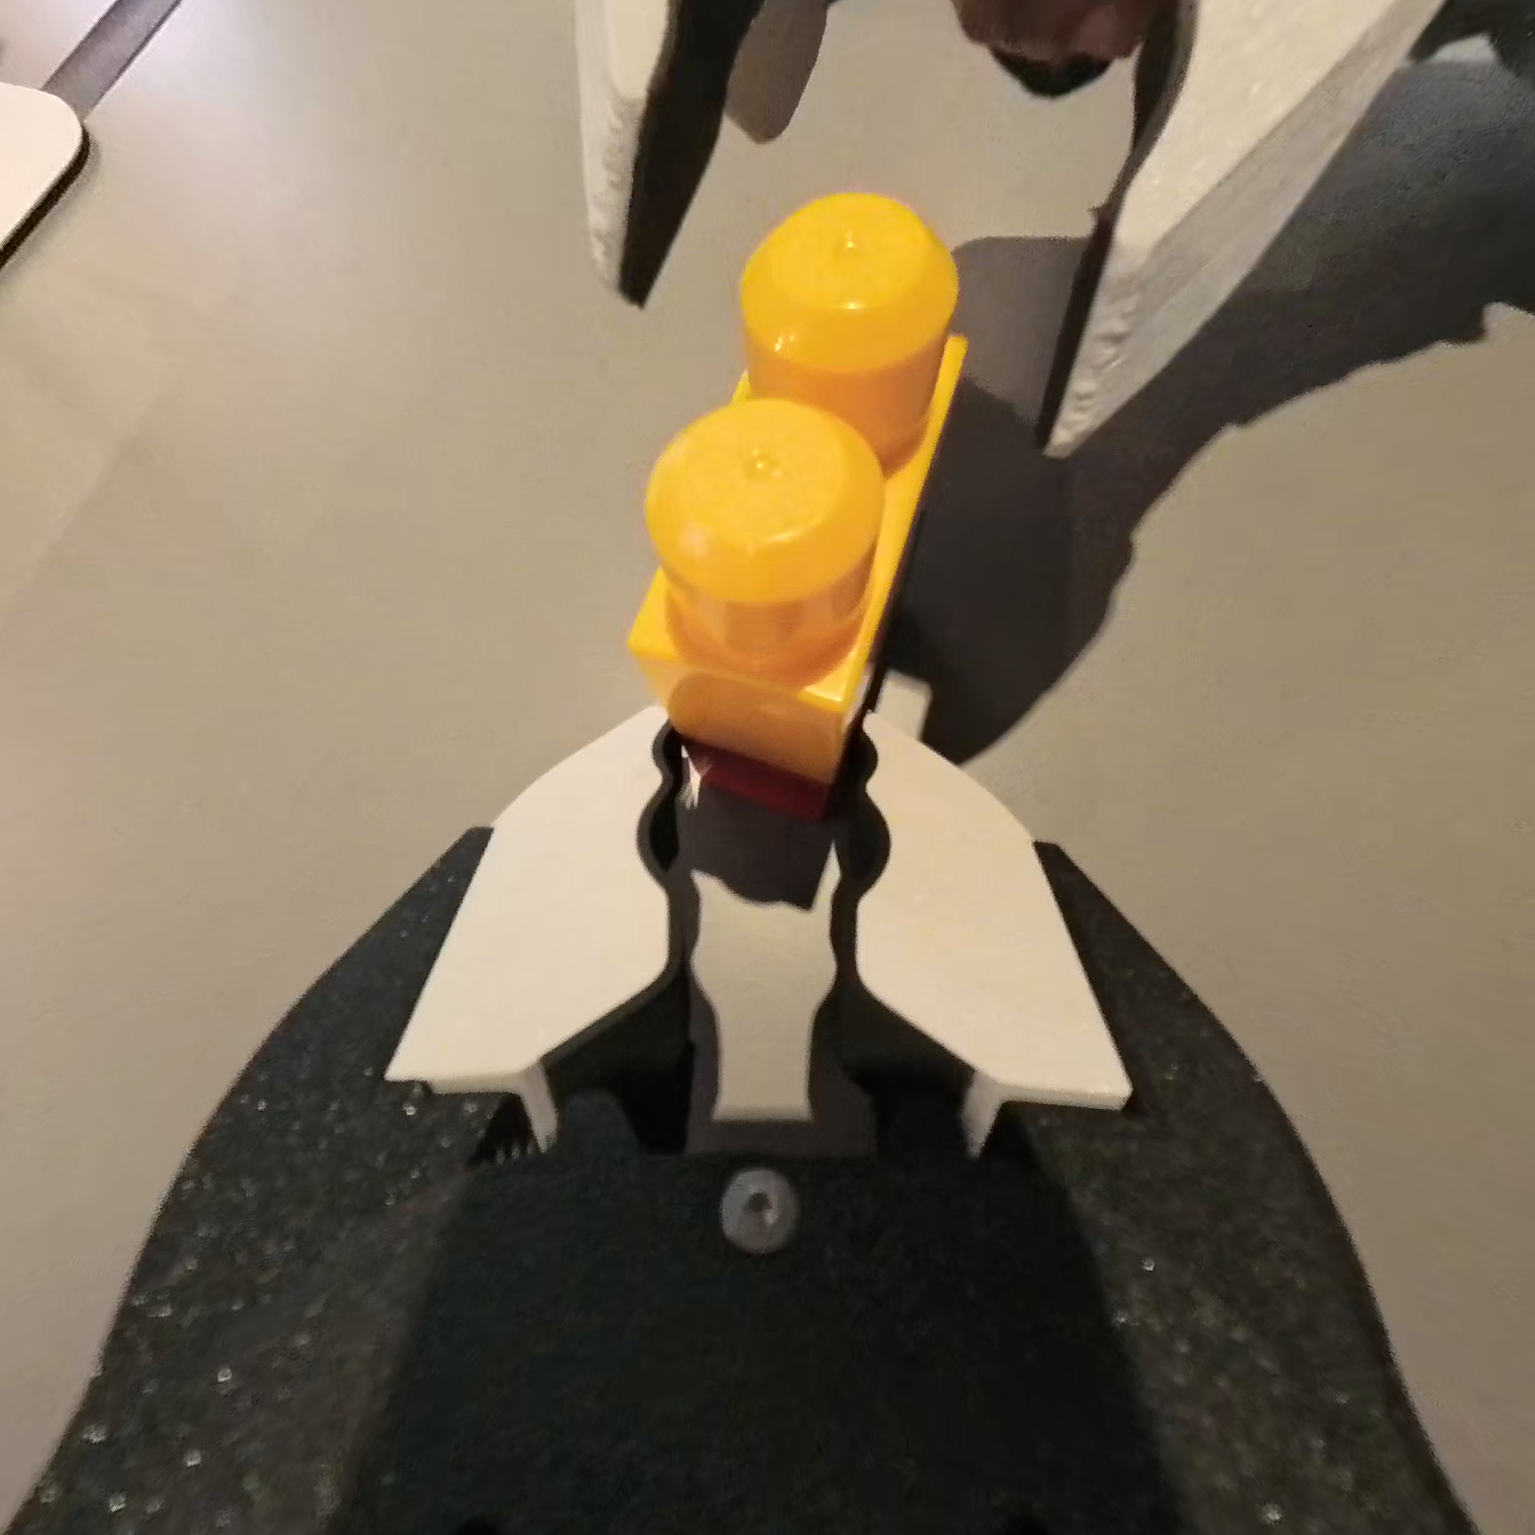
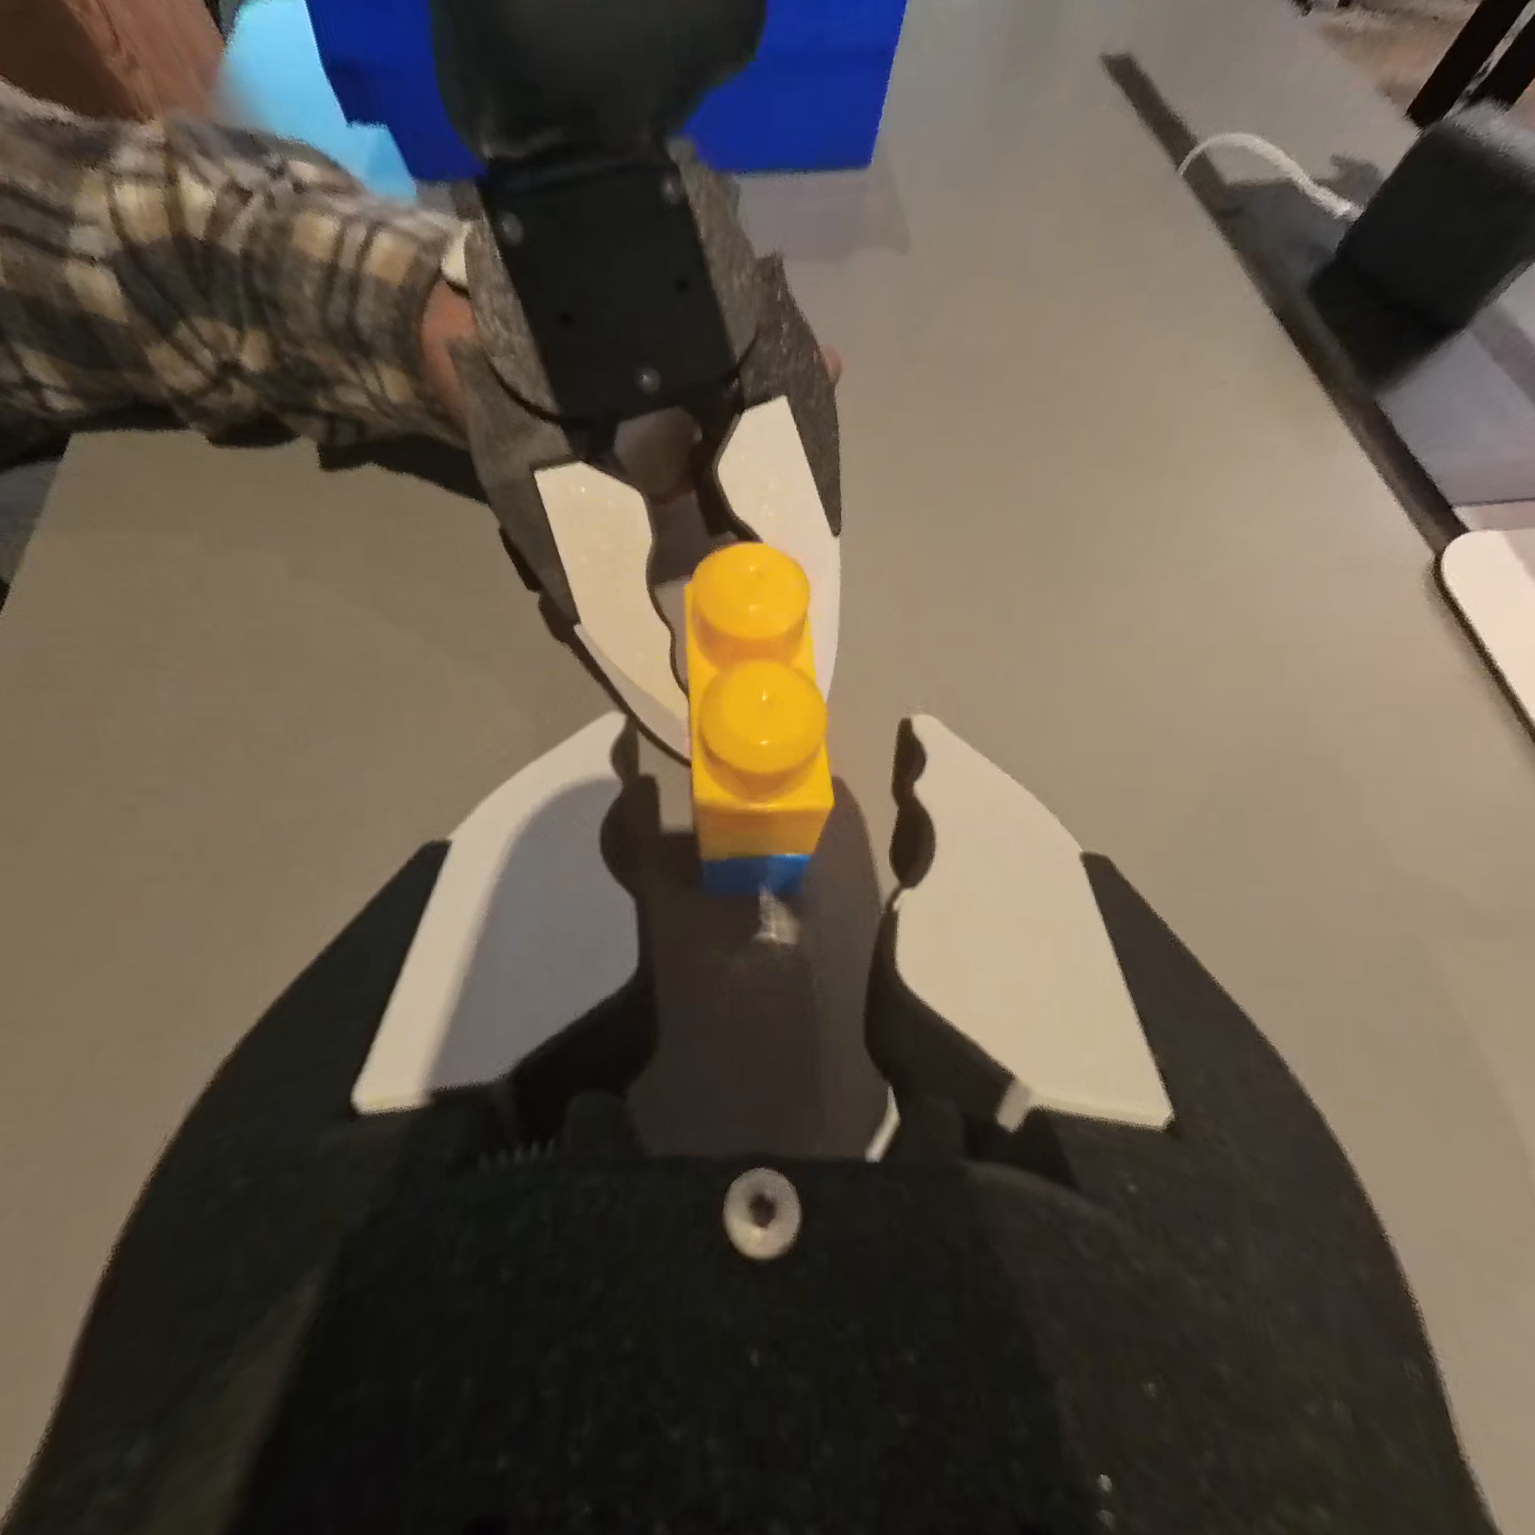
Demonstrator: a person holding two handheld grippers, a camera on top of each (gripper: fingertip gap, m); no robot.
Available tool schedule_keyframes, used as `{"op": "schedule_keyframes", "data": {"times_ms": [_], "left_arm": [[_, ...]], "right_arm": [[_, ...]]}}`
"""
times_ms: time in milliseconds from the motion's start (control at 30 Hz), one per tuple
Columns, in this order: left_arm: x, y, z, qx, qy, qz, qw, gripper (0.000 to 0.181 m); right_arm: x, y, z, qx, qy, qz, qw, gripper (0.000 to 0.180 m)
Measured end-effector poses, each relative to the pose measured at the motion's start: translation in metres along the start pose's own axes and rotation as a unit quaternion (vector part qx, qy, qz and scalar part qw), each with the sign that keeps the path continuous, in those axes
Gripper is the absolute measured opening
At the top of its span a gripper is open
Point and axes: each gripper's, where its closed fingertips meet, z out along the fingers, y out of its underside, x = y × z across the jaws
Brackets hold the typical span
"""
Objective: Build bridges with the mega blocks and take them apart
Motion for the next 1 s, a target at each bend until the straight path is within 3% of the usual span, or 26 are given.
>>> {"op": "schedule_keyframes", "data": {"times_ms": [133, 267, 367, 467, 600, 667, 800, 1000], "left_arm": [[0.001, -0.001, 0.001, 0.001, 0.0, 0.0, 1.0, 0.038], [0.001, -0.001, 0.001, 0.001, -0.003, 0.004, 1.0, 0.038], [0.0, 0.001, -0.005, 0.007, 0.002, 0.009, 1.0, 0.039], [-0.007, -0.01, -0.027, 0.068, 0.018, -0.016, 0.997, 0.052], [-0.024, -0.042, -0.075, 0.216, 0.034, -0.079, 0.973, 0.052], [-0.031, -0.047, -0.089, 0.252, 0.02, -0.083, 0.964, 0.049], [-0.033, -0.042, -0.088, 0.232, -0.014, -0.05, 0.971, 0.047], [-0.022, -0.046, -0.081, 0.212, -0.04, -0.009, 0.976, 0.047]], "right_arm": [[-0.004, 0.01, 0.014, -0.063, -0.005, -0.018, 0.998, 0.057], [-0.003, 0.021, 0.031, -0.126, -0.012, -0.013, 0.992, 0.039], [-0.006, 0.021, 0.032, -0.142, -0.03, -0.014, 0.989, 0.037], [-0.007, 0.007, 0.016, -0.115, -0.055, -0.003, 0.992, 0.037], [0.014, -0.014, -0.048, -0.082, -0.042, 0.006, 0.996, 0.037], [0.025, -0.017, -0.093, -0.075, -0.024, 0.003, 0.997, 0.036], [0.052, 0.004, -0.198, -0.12, 0.048, 0.013, 0.992, 0.036], [0.072, 0.082, -0.354, -0.239, 0.137, 0.016, 0.961, 0.037]]}}
